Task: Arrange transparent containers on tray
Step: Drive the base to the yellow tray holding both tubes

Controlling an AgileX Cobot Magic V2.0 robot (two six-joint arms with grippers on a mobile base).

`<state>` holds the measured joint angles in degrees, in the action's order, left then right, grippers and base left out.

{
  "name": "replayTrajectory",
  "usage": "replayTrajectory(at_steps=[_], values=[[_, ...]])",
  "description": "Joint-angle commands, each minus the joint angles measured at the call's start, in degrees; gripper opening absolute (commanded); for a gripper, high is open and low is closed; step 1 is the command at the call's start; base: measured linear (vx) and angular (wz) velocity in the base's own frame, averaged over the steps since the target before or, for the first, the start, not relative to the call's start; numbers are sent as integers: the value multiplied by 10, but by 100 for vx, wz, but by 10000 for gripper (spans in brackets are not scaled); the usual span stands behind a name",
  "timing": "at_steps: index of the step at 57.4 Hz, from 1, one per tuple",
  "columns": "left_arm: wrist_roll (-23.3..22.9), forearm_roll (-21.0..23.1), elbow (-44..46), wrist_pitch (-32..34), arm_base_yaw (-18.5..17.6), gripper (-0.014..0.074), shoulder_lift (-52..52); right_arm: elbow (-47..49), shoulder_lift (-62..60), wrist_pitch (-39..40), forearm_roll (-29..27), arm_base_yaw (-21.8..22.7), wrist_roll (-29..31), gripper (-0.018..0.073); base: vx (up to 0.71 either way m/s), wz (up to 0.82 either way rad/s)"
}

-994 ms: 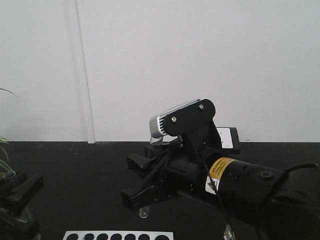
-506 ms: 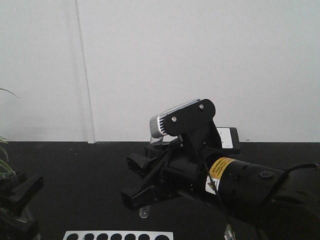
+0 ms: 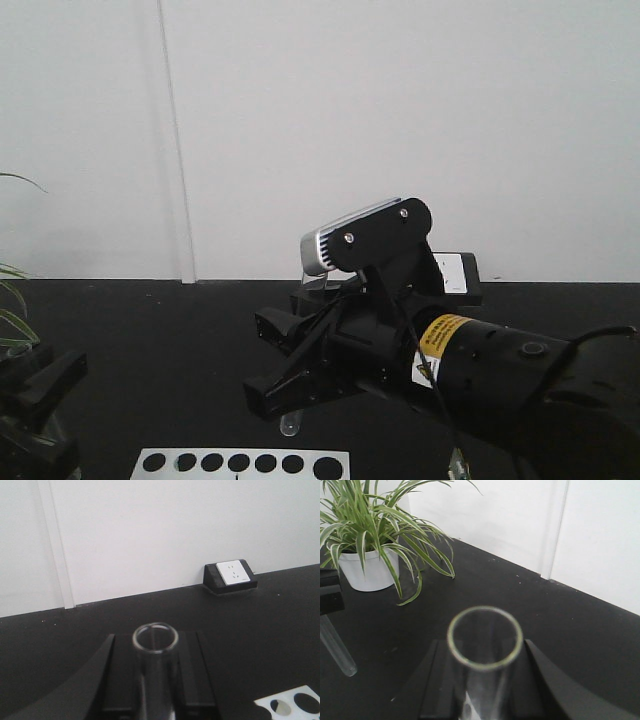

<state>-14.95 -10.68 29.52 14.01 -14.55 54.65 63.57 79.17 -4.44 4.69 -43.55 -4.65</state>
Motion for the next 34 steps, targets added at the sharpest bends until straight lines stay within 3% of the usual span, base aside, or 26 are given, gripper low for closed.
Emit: replayTrajectory(at_steps=[1,34], values=[[-4,7,21,48,-3,55,-6,21,-19,48,5,1,6,38,-8,3],[-4,7,21,48,-3,55,-6,21,-19,48,5,1,6,38,-15,2]])
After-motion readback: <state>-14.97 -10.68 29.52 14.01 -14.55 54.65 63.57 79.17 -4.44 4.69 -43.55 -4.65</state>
